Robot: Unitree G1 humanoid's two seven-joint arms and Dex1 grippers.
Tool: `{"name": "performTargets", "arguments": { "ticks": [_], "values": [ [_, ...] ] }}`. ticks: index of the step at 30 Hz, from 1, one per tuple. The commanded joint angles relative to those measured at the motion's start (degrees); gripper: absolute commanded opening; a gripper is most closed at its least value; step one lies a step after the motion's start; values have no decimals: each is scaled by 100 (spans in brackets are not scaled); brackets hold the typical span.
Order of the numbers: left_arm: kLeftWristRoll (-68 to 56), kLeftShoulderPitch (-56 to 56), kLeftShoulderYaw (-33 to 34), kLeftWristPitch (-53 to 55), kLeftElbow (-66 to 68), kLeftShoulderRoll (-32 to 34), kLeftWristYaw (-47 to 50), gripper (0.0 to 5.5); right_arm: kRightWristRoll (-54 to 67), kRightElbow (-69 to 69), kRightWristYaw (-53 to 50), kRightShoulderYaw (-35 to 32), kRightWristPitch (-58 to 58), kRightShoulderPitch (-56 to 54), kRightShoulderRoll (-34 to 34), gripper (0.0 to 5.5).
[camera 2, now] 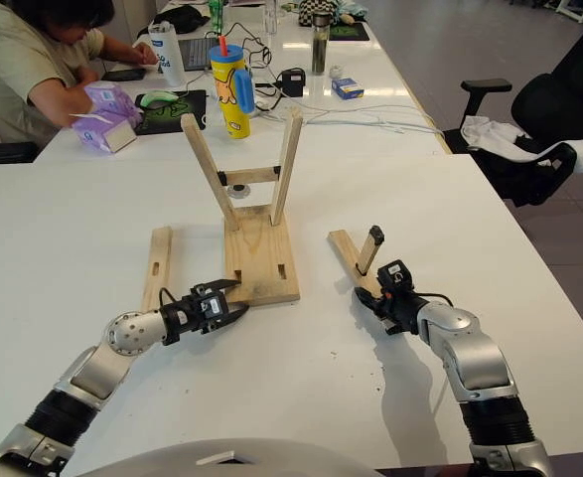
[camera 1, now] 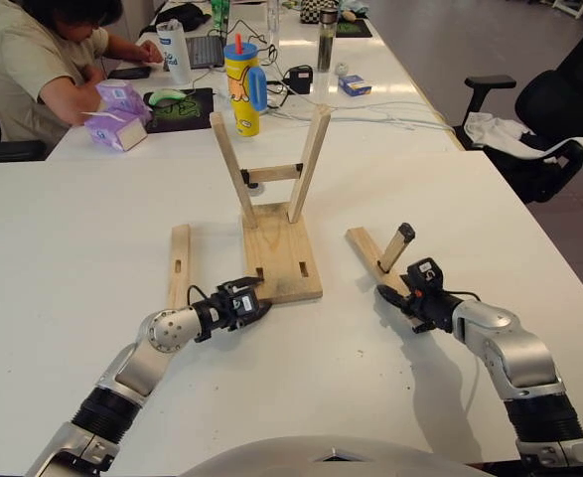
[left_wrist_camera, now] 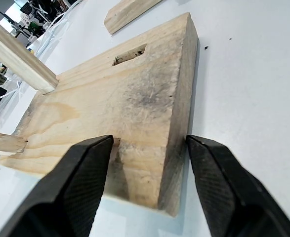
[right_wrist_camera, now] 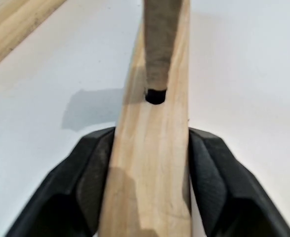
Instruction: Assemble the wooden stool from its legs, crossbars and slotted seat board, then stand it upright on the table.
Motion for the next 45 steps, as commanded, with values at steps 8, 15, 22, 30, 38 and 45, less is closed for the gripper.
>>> {"name": "performTargets", "arguments": {
  "ticks": [8,15,22,30,38,45],
  "values": [
    [-4761,-265,1773,2508,-1283,-828,-648,276,2126,-837,198,-1246,-109,-428,1238,207],
    [-7474,-908,2526,4742,-1176,-887,-653,388,5516,-1070,626,-1502,1822,-1028,1151,207],
    [-8639,-1259,2641,6004,-1049,-923,-459,460,6234,-909,949,-1184,2504,-1257,738,207],
    [-8900,-1419,2702,6373,-1244,-946,-306,460,5708,-966,1706,-787,2465,-1224,229,207],
    [-8857,-1328,2743,6510,-1299,-832,-432,351,5540,-821,2160,-707,2486,-1250,-56,207],
    [-8721,-1079,2808,6582,-1441,-632,-557,241,5271,-785,2548,-533,2470,-1261,-243,207]
  ]
}}
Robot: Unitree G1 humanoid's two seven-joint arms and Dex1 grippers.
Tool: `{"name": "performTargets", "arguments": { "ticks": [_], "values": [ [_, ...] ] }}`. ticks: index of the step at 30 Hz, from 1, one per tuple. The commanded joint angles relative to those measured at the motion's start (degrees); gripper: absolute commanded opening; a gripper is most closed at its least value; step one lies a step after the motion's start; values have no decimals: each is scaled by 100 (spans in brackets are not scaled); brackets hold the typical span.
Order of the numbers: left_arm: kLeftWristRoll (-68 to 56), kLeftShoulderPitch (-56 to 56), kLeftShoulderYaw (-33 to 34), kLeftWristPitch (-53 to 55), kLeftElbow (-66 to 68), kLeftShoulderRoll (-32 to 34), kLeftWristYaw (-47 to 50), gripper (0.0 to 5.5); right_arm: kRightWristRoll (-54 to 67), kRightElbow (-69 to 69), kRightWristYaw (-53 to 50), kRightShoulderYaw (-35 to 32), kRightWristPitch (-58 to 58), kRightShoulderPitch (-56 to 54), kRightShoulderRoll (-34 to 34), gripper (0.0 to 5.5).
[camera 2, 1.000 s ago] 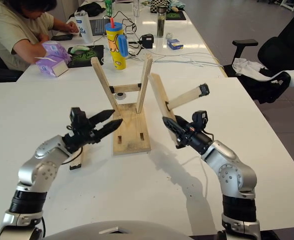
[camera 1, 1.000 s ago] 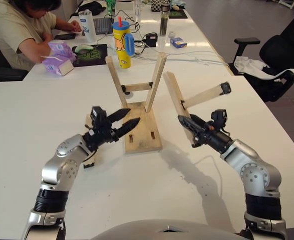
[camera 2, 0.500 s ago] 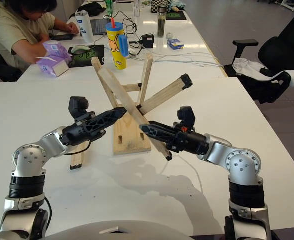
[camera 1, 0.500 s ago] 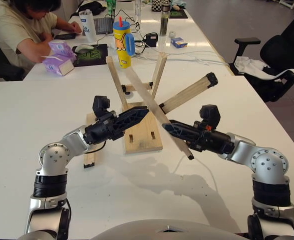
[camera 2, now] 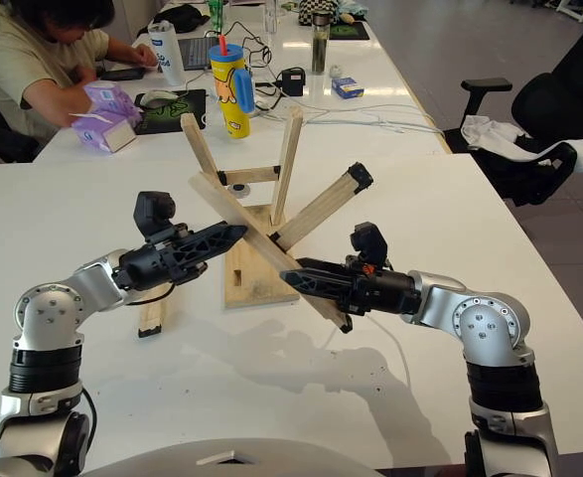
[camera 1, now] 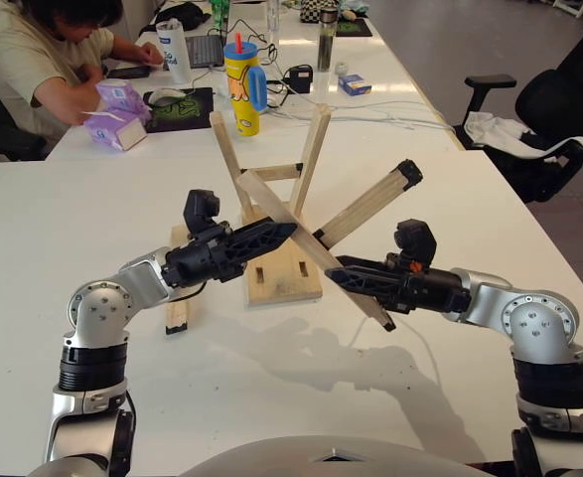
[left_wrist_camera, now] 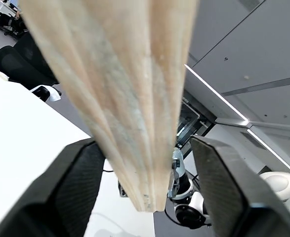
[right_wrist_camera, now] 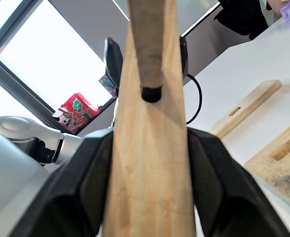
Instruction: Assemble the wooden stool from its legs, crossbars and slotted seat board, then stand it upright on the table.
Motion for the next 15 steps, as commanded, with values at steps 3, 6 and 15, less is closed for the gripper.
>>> {"name": "performTargets", "arguments": {
  "ticks": [3,6,15],
  "values": [
    [0,262,54,76,-302,85,-15,203,-165,29,369,173,95,-89,-222,207],
    [-33,242,39,117,-357,85,-32,202,-172,67,376,164,109,-92,-198,207],
    [147,383,472,-75,-203,340,-117,202,-862,349,185,144,-265,-229,-278,284]
  ]
}}
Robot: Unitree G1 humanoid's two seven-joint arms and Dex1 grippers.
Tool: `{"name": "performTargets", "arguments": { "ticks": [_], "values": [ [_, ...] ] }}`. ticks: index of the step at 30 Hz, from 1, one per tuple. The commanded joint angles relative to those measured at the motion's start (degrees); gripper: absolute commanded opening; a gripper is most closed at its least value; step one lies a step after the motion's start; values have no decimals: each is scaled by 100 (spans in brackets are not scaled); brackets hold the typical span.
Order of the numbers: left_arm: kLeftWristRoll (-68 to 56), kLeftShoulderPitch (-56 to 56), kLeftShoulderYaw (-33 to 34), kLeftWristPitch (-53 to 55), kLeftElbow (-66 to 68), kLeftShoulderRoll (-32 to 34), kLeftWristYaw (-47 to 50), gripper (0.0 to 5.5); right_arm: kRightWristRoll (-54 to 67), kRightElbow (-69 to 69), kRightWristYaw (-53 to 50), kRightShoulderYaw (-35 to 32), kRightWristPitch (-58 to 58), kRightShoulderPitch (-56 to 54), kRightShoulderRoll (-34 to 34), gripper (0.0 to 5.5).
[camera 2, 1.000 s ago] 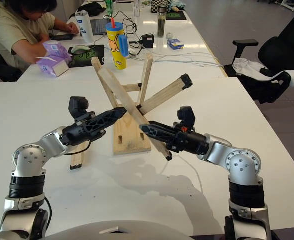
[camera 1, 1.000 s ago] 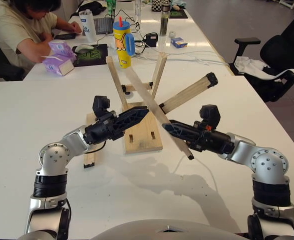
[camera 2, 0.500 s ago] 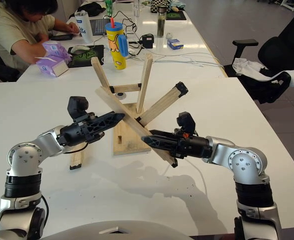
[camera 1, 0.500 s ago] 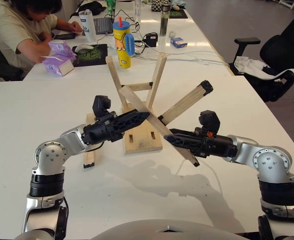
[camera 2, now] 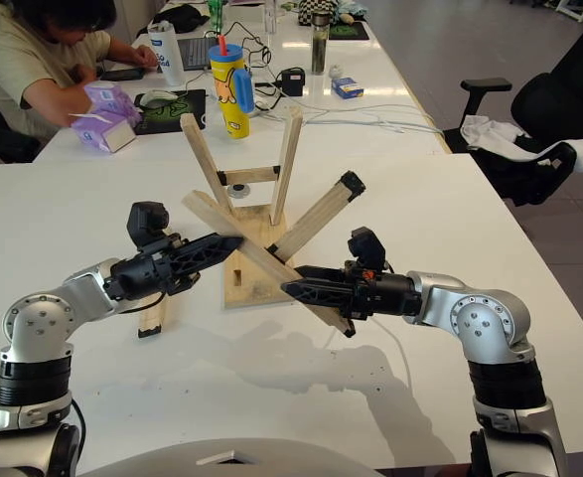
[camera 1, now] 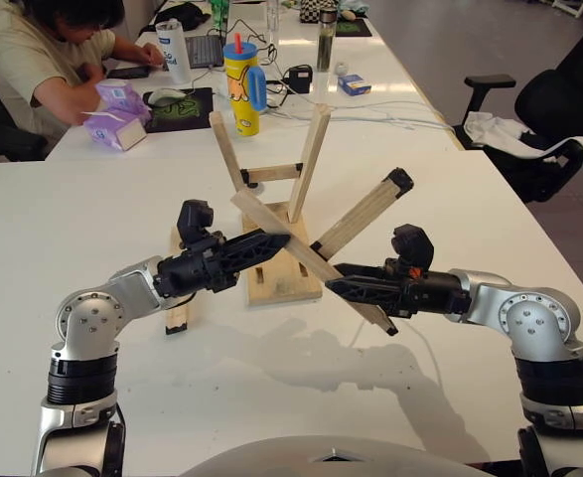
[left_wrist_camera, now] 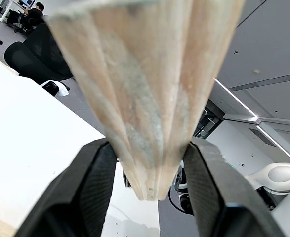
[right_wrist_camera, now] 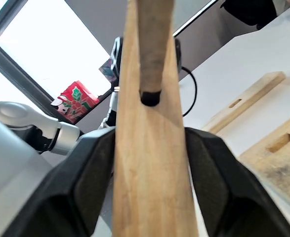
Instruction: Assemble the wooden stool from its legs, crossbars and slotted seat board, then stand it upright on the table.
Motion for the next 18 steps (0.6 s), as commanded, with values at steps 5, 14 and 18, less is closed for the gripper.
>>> {"name": "performTargets", "arguments": {
  "ticks": [5,14,18],
  "values": [
    [-51,212,951,-194,182,471,-104,202,-1013,24,-29,145,-569,190,-301,321],
    [807,-85,1520,-369,1263,1939,-1170,202,-4600,0,-61,1725,-4025,664,-575,321],
    [1505,-347,1225,-907,1331,2006,-1502,202,-6283,883,-563,2571,-5614,445,-279,321]
  ]
}}
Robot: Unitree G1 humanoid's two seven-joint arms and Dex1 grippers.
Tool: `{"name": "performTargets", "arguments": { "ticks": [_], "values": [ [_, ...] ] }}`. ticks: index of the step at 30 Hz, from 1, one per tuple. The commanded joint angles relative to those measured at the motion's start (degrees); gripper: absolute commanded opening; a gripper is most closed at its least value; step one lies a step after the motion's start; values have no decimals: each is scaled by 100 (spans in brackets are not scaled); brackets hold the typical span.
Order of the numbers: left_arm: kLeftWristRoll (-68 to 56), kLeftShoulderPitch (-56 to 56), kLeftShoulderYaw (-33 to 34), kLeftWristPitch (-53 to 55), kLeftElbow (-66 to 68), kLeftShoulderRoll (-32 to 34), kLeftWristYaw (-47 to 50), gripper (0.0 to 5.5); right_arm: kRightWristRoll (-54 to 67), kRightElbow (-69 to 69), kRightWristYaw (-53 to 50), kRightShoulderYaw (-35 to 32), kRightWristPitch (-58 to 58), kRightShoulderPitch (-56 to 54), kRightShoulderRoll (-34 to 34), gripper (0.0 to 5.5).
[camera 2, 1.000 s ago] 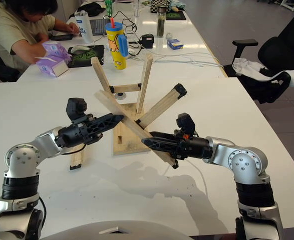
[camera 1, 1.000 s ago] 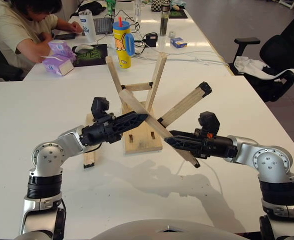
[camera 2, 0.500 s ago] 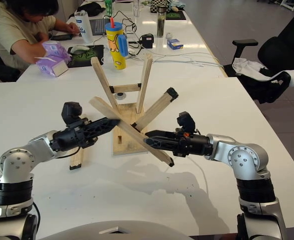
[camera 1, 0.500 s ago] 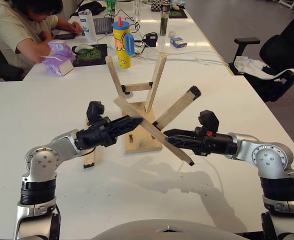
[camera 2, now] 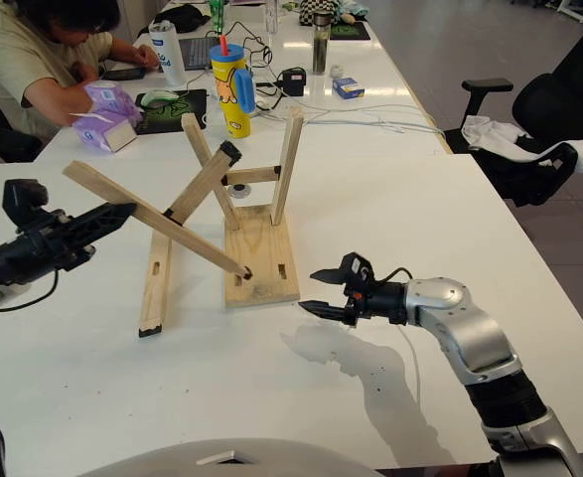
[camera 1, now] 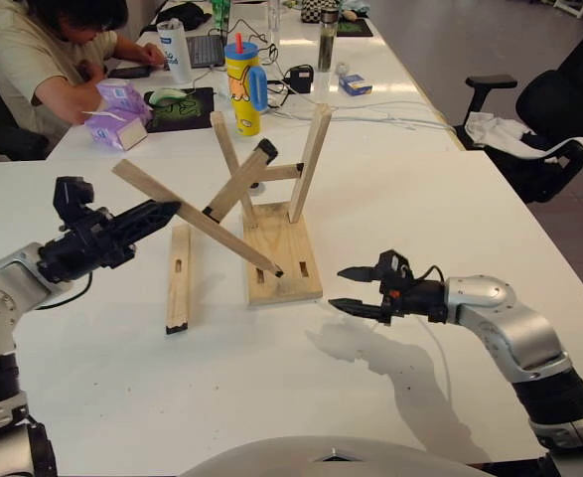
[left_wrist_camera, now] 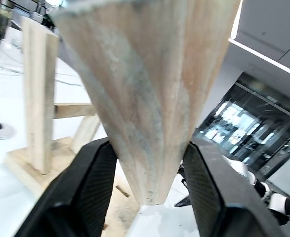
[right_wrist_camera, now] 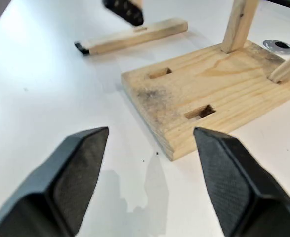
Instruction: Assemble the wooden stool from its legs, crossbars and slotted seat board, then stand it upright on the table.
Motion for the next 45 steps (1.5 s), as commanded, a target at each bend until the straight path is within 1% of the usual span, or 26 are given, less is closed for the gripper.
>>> {"name": "performTargets", "arguments": {
  "ticks": [1,4,8,11,15,21,24,27,29,33,37,45],
  "values": [
    [618,-337,-292,-550,5,105,-368,202,-1342,886,-513,654,-1267,-226,340,321],
    [739,-391,-331,-739,-18,-79,-439,202,-1368,1443,-680,556,-1552,-362,698,321],
    [1071,-374,-479,-1016,-38,-122,-549,202,-1475,1864,-811,439,-1796,-572,883,321],
    [1323,-364,-646,-1195,-12,-174,-670,202,-1558,2171,-903,327,-1887,-752,941,321],
    [1525,-334,-833,-1307,-18,-247,-792,202,-1664,2555,-975,123,-1996,-993,842,321],
    [1942,-516,-1097,-1656,59,-353,-861,202,-1681,2722,-910,-51,-1975,-1056,816,321],
    [2026,-676,-1158,-1707,104,-406,-899,202,-1377,2464,-734,-148,-1689,-962,934,321],
    [2113,-837,-1252,-1754,151,-432,-981,202,-537,1911,-521,-343,-881,-808,1289,321],
    [2263,-950,-1381,-1843,244,-437,-1055,202,-307,1700,-592,-370,-529,-732,1479,321],
    [2604,-1197,-1675,-2096,539,-487,-1262,202,-296,1557,-885,-264,-95,-594,1791,321],
    [2866,-1349,-1883,-2293,787,-542,-1419,202,-455,1757,-1196,-161,173,-588,2104,321],
    [3406,-1416,-2306,-2626,946,-496,-1717,202,-669,2011,-1367,-20,574,-524,2126,321]
  ]
}}
